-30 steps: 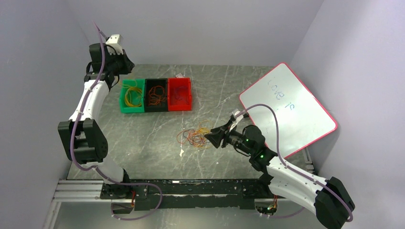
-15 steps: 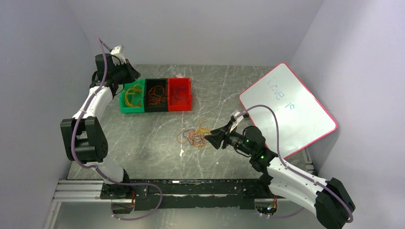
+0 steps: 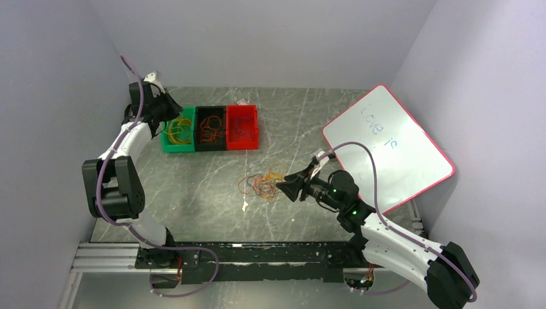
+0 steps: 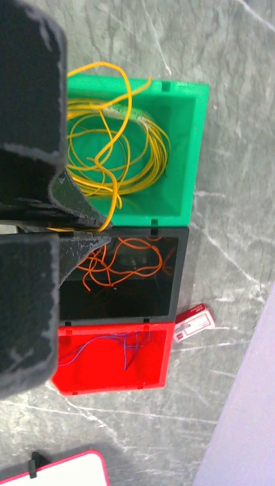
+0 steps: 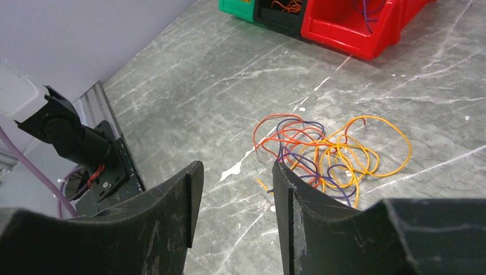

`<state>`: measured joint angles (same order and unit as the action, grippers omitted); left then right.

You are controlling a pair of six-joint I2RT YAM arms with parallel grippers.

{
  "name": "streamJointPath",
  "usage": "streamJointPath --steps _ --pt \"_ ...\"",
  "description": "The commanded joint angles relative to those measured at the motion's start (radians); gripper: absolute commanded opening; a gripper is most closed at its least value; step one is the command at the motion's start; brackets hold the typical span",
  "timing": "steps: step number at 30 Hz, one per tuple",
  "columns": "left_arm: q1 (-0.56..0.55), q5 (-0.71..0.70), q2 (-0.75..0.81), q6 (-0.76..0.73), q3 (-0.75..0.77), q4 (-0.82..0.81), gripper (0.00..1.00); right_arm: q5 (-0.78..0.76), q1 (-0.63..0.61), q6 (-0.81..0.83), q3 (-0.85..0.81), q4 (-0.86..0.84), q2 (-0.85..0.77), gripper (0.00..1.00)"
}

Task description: Untangle the cables

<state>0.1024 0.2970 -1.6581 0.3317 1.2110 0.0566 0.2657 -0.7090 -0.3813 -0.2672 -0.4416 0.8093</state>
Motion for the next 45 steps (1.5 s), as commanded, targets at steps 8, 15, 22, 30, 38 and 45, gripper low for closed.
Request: streamJointPath --steps 8,15,22,30,38,45 --pt "0.02 -0.015 -0.068 0.022 -0.026 -0.033 0.07 0.016 -0.007 -0.004 0.015 -0.015 0.003 0.52" --pt "0.019 0.01 -0.136 0.025 -0.028 -0.049 0.07 0.007 -0.007 0.002 0.014 0.006 -0.012 0.52" --pt "0.019 -0.01 -0.178 0.002 0.0 -0.021 0.14 0.012 -0.007 -0.002 0.013 0.0 -0.002 0.52" --pt "0.019 -0.035 -0.146 -0.022 0.048 0.019 0.37 0.018 -0.006 -0.008 0.014 -0.018 0.012 0.52" --pt "0.019 -0.046 -0.107 -0.039 0.094 0.07 0.49 0.028 -0.007 -0.012 0.011 -0.038 0.031 0.52" --pt "0.019 -0.065 -0.082 -0.044 0.097 0.09 0.72 0.036 -0.007 -0.012 0.011 -0.037 0.039 0.52"
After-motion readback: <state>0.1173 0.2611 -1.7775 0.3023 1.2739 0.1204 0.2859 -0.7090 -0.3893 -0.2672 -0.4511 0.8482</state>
